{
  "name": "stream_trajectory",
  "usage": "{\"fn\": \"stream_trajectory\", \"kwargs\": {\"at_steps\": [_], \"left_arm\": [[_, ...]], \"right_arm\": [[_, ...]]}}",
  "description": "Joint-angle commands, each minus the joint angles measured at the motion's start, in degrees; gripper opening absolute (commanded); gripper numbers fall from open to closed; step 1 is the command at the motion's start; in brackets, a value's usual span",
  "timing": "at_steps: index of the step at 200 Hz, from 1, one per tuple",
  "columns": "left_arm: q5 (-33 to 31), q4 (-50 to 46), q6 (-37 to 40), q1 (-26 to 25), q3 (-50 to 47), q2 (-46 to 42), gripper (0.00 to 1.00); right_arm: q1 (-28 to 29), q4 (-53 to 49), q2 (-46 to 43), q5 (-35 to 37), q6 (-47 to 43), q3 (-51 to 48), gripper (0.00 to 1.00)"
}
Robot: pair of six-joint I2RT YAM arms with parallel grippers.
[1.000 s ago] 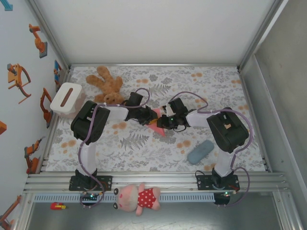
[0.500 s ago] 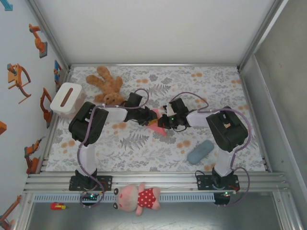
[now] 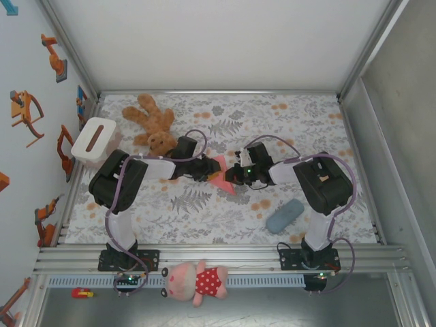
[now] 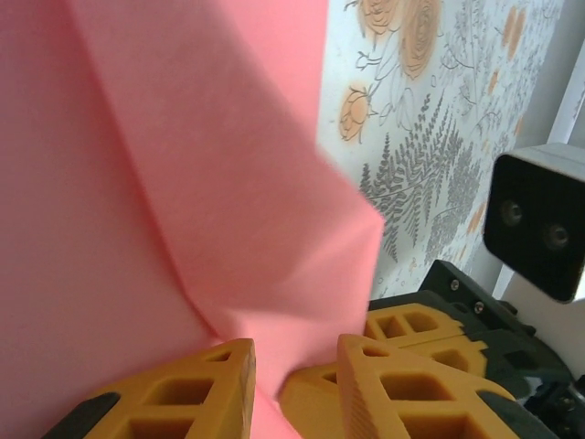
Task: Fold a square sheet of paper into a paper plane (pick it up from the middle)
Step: Fourth fold the wing at the center of the table.
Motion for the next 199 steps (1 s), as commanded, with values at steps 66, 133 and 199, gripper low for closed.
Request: {"fn": "stream_trajectory", "kwargs": {"at_steps": [66, 133, 199], "left_arm": [[-0.04, 2.28, 0.00, -0.07, 1.68, 0.08, 0.25], [0.06, -0.24, 0.93, -0.08, 4.73, 3.88, 0.21], [-0.87, -5.69, 2.27, -0.07, 6.21, 6.38, 0.21]], "right_arm": [[-1.09, 3.94, 2.17, -2.20, 2.84, -1.92, 0.00], [-1.27, 2.47, 2.55, -1.34, 2.67, -1.75, 0.00], [-1.30, 0.08, 0.57, -0.81, 2.34, -1.41, 0.05]]}}
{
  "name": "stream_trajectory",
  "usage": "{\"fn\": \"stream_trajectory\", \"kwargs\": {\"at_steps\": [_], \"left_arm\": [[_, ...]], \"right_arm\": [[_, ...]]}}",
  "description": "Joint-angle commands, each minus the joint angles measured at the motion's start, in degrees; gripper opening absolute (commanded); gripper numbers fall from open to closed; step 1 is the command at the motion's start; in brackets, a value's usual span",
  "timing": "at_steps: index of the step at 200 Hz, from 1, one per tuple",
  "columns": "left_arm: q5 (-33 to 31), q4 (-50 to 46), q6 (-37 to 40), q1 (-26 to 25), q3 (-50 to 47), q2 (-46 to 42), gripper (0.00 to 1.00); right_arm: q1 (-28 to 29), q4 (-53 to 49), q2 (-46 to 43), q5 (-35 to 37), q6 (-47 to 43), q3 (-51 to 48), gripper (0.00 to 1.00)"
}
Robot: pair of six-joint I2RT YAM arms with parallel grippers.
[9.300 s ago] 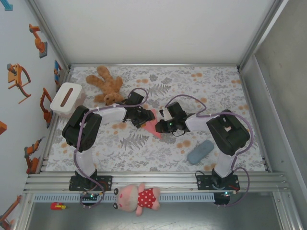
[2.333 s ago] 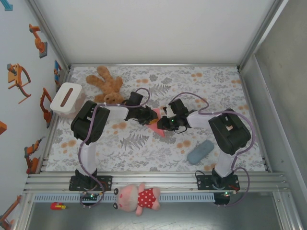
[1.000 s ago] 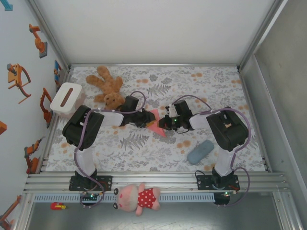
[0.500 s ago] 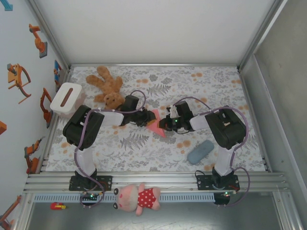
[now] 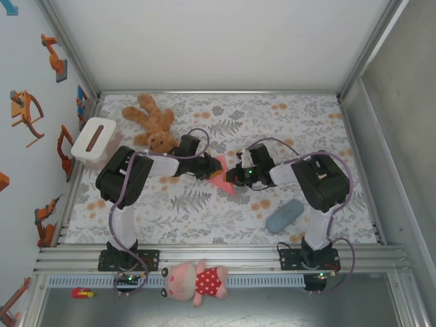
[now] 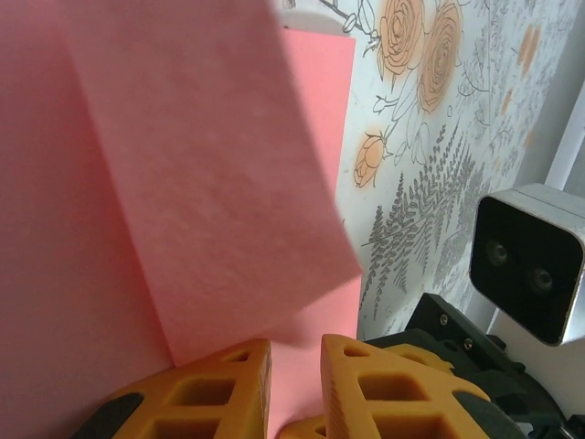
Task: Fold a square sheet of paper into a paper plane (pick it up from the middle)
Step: Fourth fold the wing at the center of the table.
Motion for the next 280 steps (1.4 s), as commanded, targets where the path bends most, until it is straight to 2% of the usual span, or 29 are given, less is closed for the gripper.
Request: {"fn": "stream_trajectory", "kwargs": {"at_steps": [1, 49, 71, 143, 197, 280], "left_arm": [[-0.76, -4.59, 2.17, -0.08, 1.64, 1.81, 0.21], [-2.10, -9.23, 3.17, -0.17, 2.18, 3.07, 0.21], [-2.50, -10.20, 3.44, -0.10, 2.31, 3.29, 0.21], [-2.50, -10.73, 3.46, -0.16, 2.57, 3.50, 0.21], [-2.00, -10.40, 3.51, -0.24, 2.77, 3.08, 0.21], [1.10, -6.73, 4.93, -1.79, 3.95, -1.13, 0.23]], "right_arm": [[-0.52, -3.14, -1.28, 0.94, -0.24, -0.18, 0.05], [-0.52, -7.77, -6.88, 2.04, -1.35, -1.61, 0.18], [-0.54, -11.26, -8.76, 2.51, -2.99, -2.14, 0.20], [-0.54, -16.64, -9.77, 3.05, -6.33, -3.23, 0.19], [-0.54, -17.05, -8.23, 5.07, -6.75, -3.83, 0.09], [-0.54, -17.05, -6.86, 6.32, -6.94, -4.36, 0.06]]}}
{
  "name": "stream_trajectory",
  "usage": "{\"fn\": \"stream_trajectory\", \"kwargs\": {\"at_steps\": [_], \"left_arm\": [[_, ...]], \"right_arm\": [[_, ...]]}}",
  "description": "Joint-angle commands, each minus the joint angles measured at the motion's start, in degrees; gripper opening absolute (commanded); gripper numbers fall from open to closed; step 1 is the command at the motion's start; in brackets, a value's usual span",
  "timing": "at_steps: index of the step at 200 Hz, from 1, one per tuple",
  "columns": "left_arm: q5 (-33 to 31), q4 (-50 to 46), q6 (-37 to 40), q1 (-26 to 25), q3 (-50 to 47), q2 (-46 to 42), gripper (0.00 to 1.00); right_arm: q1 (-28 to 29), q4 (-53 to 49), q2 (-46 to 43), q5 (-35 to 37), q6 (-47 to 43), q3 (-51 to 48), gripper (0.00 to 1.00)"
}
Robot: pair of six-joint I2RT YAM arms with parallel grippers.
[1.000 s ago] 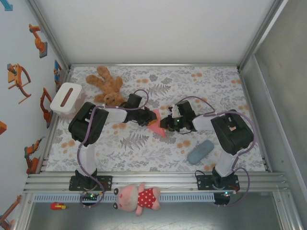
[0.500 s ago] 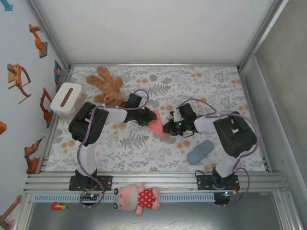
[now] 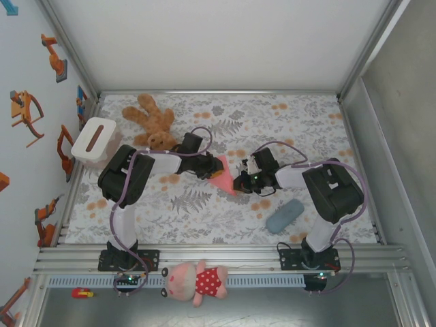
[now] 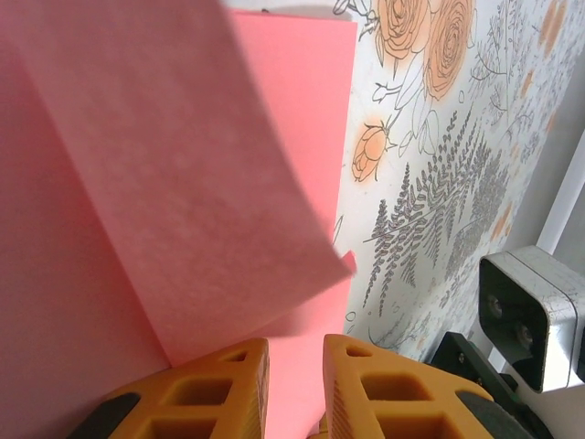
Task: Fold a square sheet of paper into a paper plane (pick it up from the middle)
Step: Fourth fold the wing at the center of the table.
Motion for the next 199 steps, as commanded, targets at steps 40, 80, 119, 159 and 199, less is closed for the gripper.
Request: {"fn": "stream_trajectory", "kwargs": {"at_steps": [40, 80, 119, 159, 199], "left_arm": [[1.34, 0.05, 1.46, -1.53, -0.93, -2.08, 0.22], [0.72, -2.21, 1.35, -1.64, -0.19, -0.25, 0.22], [-0.50, -5.13, 1.43, -1.65, 0.59, 1.23, 0.21], [-0.76, -5.42, 1.72, -1.66, 0.55, 1.47, 0.21], [-0.74, -5.26, 1.82, -1.63, 0.54, 1.31, 0.21]], "right_arm": [[-0.30, -1.13, 0.92, 1.54, -0.89, -1.41, 0.06], [-0.39, -0.41, 0.24, 1.26, -0.53, -1.32, 0.06], [-0.72, 0.83, -3.81, 0.92, 0.60, -2.21, 0.13], [-1.43, -1.57, -9.39, 3.69, 0.13, -2.95, 0.24], [-1.61, -1.88, -7.45, 2.81, -0.27, -1.53, 0.25]]}}
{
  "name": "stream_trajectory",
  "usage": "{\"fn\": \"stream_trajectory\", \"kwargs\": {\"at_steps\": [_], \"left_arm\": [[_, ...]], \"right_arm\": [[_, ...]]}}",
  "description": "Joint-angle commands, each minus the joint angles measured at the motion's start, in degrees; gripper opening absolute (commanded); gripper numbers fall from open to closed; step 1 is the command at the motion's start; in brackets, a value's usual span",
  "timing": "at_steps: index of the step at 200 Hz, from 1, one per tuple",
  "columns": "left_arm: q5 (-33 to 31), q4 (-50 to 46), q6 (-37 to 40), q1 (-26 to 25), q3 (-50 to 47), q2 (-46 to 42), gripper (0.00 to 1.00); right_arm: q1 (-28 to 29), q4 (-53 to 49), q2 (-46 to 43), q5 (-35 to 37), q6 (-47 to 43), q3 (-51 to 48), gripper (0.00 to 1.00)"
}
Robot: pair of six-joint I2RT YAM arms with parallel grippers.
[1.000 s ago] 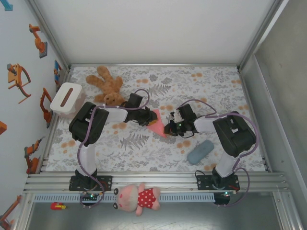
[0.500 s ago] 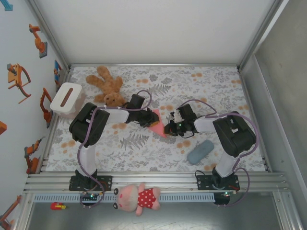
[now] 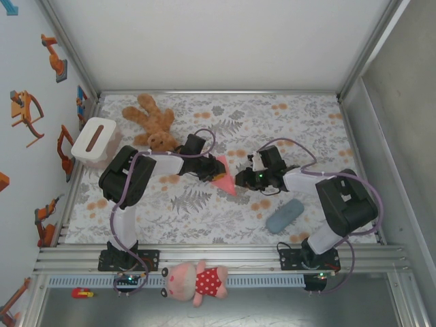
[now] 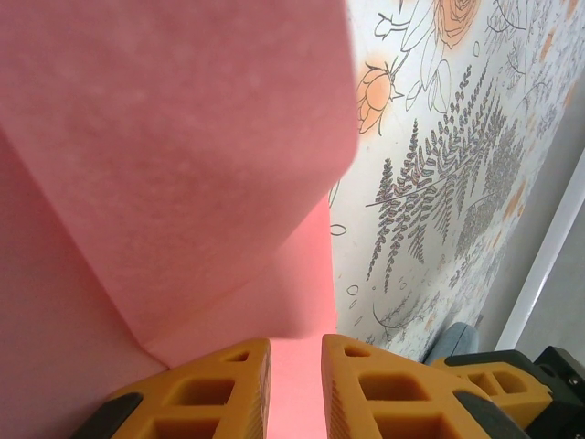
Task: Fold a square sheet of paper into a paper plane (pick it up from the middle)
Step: Fourth fold the wing at the center of the table.
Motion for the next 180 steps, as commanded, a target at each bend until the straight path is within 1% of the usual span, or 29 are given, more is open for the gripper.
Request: {"fn": "stream_trajectory", "kwargs": {"at_steps": [1, 46, 81, 124, 180], "left_arm": [[-0.77, -3.39, 1.45, -0.08, 0.35, 1.45, 0.21], [-0.93, -3.65, 1.28, -0.16, 0.73, 1.56, 0.21], [-1.55, -5.08, 1.11, -0.14, 1.29, 1.89, 0.21], [-2.08, -6.35, 0.87, -0.10, 2.05, 2.48, 0.21], [-2.35, -6.88, 0.64, -0.09, 2.18, 2.79, 0.21]], "right_arm": [[-0.35, -1.23, 1.14, 0.14, -0.68, 1.17, 0.25], [-0.19, -1.72, 4.32, -2.43, -1.73, 2.95, 0.24], [0.23, -5.32, 4.06, -2.48, -4.44, 3.30, 0.24], [1.23, -10.80, 3.94, -0.54, -7.94, 4.00, 0.29], [1.91, -11.27, 5.20, -1.41, -8.96, 4.52, 0.31]]}}
